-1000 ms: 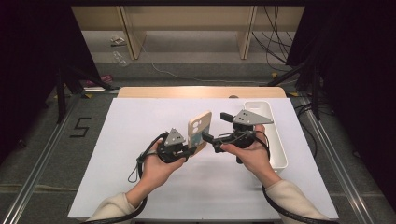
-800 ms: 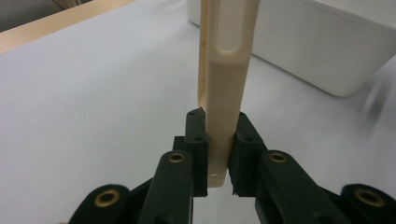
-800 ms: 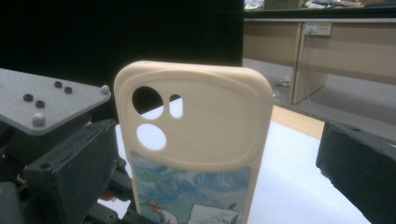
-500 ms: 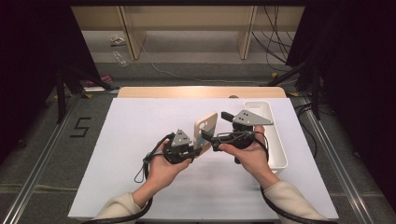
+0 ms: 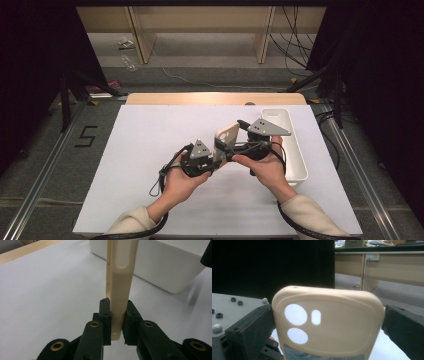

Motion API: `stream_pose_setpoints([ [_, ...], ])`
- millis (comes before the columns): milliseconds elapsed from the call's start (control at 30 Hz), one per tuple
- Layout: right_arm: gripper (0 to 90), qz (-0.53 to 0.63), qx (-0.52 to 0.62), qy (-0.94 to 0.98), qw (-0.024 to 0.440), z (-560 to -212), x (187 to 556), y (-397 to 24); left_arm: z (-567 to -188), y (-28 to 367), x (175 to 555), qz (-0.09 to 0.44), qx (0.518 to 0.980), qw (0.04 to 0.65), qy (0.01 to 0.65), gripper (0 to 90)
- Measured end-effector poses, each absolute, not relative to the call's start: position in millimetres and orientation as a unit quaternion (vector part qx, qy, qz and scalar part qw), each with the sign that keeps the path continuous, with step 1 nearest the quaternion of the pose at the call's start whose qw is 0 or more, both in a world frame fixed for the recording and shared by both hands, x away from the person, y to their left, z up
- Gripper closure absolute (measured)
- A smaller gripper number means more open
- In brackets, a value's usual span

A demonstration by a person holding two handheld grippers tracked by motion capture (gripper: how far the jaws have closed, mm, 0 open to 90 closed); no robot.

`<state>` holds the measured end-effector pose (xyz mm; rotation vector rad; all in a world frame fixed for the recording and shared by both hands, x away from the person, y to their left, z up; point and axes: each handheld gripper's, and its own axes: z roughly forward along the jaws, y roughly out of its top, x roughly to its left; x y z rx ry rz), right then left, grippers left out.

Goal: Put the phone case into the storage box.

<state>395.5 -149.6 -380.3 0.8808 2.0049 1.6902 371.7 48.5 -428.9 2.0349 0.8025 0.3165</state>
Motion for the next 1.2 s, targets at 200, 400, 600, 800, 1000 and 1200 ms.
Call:
stream_pose_setpoints([
  [200, 0.0, 0.600, 0.314, 0.711, 0.189, -380.8, 395.5, -149.1, -429.7, 44.2, 371.0, 0.127, 0.824, 0.448, 0.322, 79.6],
  [400, 0.1, 0.601, 0.313, 0.711, 0.189, -380.3, 395.4, -149.4, -430.6, 42.6, 370.3, 0.127, 0.823, 0.450, 0.322, 79.6],
  [600, 0.4, 0.599, 0.313, 0.712, 0.191, -381.5, 395.5, -148.5, -431.4, 41.9, 369.7, 0.126, 0.825, 0.448, 0.321, 79.6],
  [800, 9.9, 0.600, 0.317, 0.708, 0.198, -382.4, 394.8, -149.4, -431.2, 41.4, 369.5, 0.126, 0.822, 0.451, 0.323, 79.6],
  [1000, 11.3, 0.601, 0.311, 0.708, 0.203, -381.7, 393.9, -148.3, -431.2, 42.2, 369.9, 0.127, 0.820, 0.454, 0.325, 79.5],
  [1200, 11.8, 0.600, 0.309, 0.708, 0.208, -380.9, 393.0, -147.3, -430.9, 42.7, 370.3, 0.127, 0.819, 0.455, 0.325, 79.2],
])
